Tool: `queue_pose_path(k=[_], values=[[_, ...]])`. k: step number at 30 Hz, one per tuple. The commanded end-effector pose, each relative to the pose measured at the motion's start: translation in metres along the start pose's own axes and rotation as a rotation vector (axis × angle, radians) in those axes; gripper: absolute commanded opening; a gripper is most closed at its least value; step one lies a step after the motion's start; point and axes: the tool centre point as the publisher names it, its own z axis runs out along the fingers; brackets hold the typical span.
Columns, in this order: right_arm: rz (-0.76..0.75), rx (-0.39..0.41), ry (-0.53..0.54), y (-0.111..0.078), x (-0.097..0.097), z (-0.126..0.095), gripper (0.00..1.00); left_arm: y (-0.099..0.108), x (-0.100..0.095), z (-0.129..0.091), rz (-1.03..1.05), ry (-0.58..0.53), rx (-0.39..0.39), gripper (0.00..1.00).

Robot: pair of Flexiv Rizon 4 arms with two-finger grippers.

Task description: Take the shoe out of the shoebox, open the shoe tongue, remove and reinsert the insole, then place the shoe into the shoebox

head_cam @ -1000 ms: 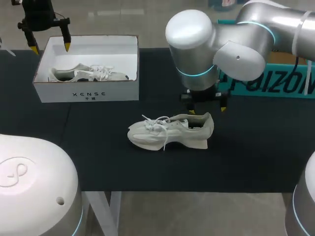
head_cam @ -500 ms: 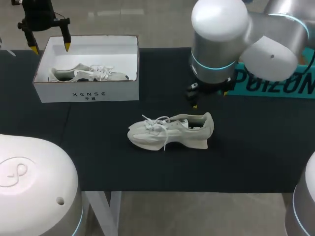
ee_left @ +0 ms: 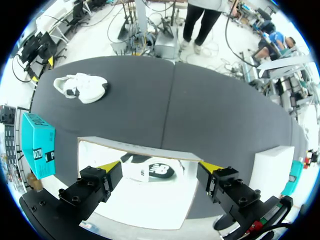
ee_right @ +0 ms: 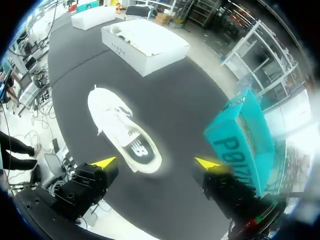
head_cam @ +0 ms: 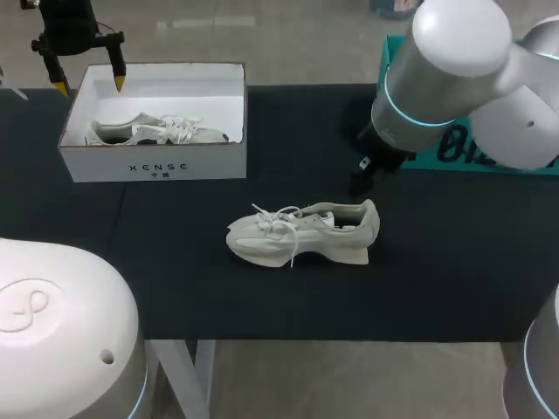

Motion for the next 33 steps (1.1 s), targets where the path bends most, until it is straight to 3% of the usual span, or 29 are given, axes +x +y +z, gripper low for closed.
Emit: queue_pose_path(k=[1, 6, 10, 13, 31, 33], values=[[-0.048, -0.08, 0.117, -0.008, -0.004, 0.0, 1.0, 0.0, 0.0, 0.0, 0.0, 0.002, 0.0, 1.0], [-0.048, -0.08, 0.117, -0.008, -0.004, 0.0, 1.0, 0.0, 0.0, 0.0, 0.0, 0.002, 0.0, 1.0], [-0.09, -0.335, 0.162, -0.019, -0.015, 0.007, 1.0, 0.0, 0.0, 0.0, 0.0, 0.002, 0.0, 1.0], [-0.189, -0.434, 0.109, -0.022, -0.017, -0.001, 1.0, 0.0, 0.0, 0.0, 0.0, 0.002, 0.0, 1.0], [-0.189, -0.434, 0.109, -0.022, -0.017, -0.001, 1.0, 0.0, 0.0, 0.0, 0.0, 0.002, 0.0, 1.0], [-0.196, -0.438, 0.137, -0.025, -0.014, 0.007, 1.0, 0.0, 0.0, 0.0, 0.0, 0.002, 0.0, 1.0]])
